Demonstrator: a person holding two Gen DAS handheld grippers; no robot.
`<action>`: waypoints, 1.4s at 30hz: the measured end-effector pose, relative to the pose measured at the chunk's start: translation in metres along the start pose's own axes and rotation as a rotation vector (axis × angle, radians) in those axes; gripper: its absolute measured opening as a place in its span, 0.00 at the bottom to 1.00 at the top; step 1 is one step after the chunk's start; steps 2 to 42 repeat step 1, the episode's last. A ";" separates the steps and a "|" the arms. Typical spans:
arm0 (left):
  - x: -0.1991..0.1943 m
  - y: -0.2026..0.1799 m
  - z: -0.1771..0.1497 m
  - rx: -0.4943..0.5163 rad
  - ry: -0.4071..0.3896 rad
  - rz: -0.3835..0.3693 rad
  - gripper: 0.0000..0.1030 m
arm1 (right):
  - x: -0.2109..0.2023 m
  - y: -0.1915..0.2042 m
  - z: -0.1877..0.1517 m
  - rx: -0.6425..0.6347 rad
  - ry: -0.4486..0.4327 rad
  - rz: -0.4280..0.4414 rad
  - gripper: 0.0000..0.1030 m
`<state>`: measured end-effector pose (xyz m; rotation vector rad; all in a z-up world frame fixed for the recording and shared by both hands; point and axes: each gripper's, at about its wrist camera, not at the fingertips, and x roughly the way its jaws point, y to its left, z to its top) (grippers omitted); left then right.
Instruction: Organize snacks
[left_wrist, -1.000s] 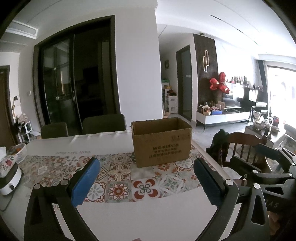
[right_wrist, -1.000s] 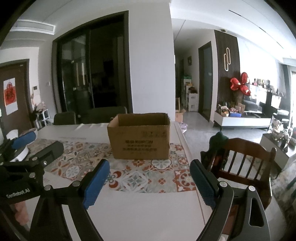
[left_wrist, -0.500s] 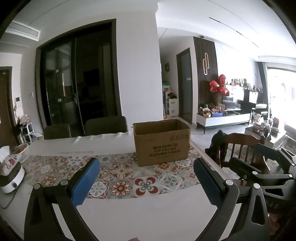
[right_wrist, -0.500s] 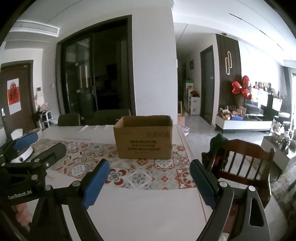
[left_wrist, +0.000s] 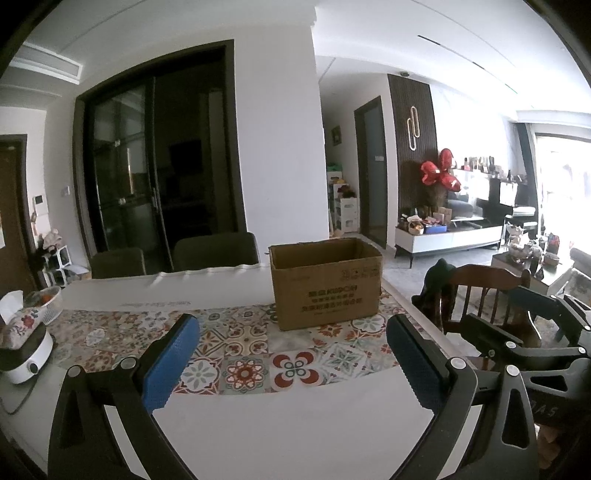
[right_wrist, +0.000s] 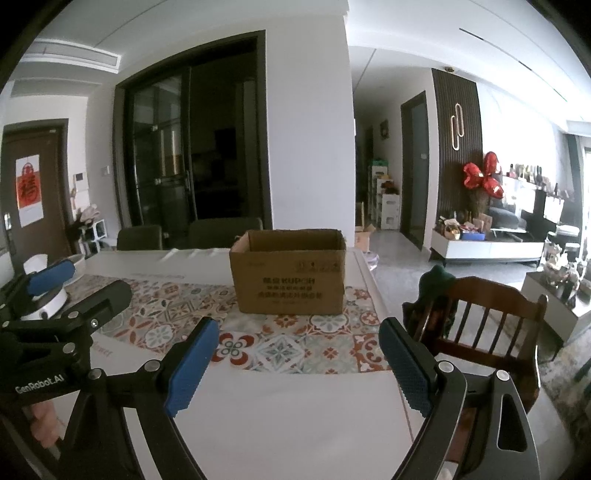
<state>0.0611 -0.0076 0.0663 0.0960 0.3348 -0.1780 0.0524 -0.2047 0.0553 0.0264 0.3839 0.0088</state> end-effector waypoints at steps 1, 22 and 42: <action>0.000 0.000 0.000 -0.001 0.000 0.002 1.00 | 0.000 0.000 -0.001 0.000 0.000 -0.001 0.86; 0.000 0.000 0.000 -0.001 0.000 0.002 1.00 | 0.000 0.000 -0.001 0.000 0.000 -0.001 0.86; 0.000 0.000 0.000 -0.001 0.000 0.002 1.00 | 0.000 0.000 -0.001 0.000 0.000 -0.001 0.86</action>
